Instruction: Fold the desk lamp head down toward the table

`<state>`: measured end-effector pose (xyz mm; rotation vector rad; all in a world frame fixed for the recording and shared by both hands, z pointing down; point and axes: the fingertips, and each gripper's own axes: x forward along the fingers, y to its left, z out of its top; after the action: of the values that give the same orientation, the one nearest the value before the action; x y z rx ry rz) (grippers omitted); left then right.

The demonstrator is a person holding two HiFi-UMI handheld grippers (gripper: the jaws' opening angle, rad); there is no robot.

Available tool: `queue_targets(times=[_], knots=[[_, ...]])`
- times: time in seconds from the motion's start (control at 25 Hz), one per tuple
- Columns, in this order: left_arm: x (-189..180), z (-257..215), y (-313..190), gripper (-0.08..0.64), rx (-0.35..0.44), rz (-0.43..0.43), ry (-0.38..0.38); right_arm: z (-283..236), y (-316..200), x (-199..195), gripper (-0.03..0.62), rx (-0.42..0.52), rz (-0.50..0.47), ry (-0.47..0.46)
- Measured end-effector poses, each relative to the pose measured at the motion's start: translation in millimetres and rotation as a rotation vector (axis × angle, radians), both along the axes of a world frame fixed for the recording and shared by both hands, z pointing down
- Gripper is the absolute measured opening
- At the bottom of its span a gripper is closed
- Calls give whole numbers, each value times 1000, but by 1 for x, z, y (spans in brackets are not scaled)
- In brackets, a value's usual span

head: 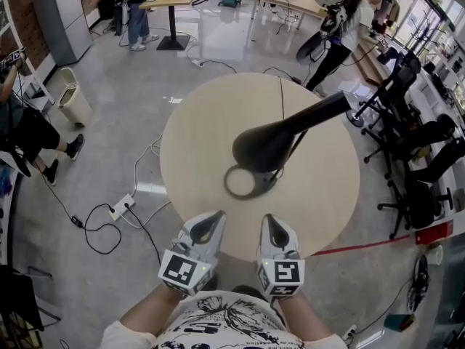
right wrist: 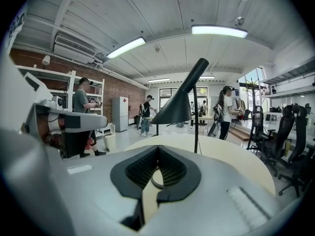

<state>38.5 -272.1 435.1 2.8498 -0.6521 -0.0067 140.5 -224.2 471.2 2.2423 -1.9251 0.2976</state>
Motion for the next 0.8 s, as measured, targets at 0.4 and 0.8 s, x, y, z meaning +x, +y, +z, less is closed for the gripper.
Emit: queue_targets(times=[0.4,0.8], knots=[[-2,10,104,3,35,-80,-30,3,91,-12,9,16,-123,6],[1,7,229,3,30,-181,1,13,210,-2,9,8,-215,29]])
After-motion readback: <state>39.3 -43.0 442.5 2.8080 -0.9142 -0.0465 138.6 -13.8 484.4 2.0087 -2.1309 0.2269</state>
